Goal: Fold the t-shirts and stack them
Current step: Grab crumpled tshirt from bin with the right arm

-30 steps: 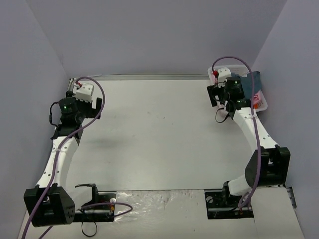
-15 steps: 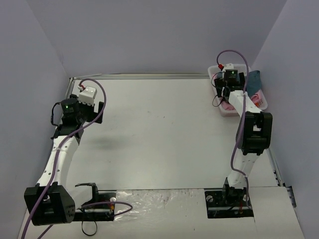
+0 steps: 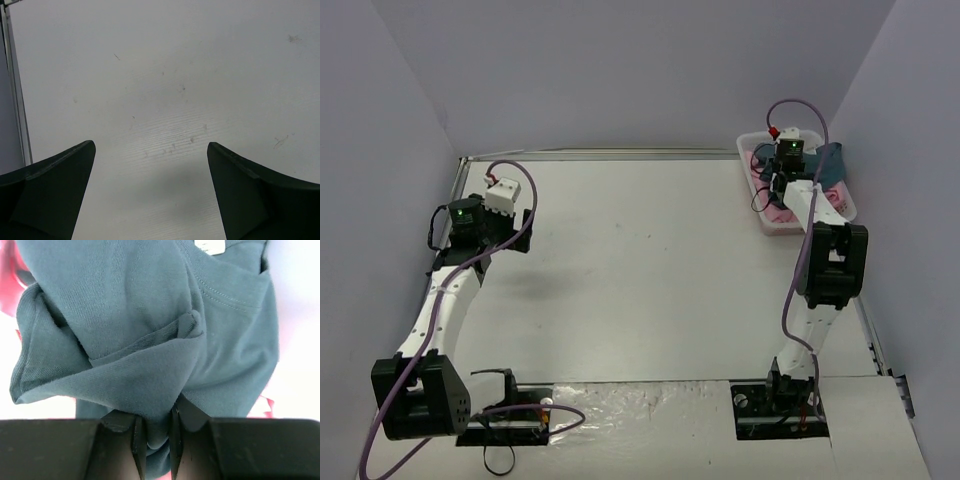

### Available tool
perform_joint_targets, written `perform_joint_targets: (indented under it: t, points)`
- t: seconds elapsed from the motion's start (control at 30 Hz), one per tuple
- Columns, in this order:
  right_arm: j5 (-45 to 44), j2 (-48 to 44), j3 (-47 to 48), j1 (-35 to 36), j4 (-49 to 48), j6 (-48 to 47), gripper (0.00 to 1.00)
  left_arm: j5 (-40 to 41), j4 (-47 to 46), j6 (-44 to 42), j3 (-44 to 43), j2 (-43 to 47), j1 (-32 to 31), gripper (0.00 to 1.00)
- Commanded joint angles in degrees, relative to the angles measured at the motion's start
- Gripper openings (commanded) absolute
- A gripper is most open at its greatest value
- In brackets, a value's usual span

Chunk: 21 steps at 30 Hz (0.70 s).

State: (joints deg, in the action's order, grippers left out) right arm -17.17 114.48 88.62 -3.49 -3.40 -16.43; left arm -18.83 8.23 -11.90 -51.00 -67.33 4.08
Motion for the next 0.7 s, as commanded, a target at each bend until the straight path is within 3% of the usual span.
perform_joint_targets:
  t: [0.0, 0.47, 0.67]
  points:
    - [-1.7, -7.8, 0.1, 1.9, -0.7, 3.2, 0.0, -1.8, 1.1, -0.8, -1.2, 0.5, -0.2, 0.94]
    - [-9.7, -21.8, -0.3, 14.4, -0.9, -1.0, 0.0, -3.5, 2.4, -0.8, -1.4, 3.3, -0.2, 0.94]
    - [-4.5, -24.9, 4.0, 18.6, 6.2, -3.2, 0.0, -3.6, 2.8, -0.9, -1.6, 3.8, -0.1, 0.94]
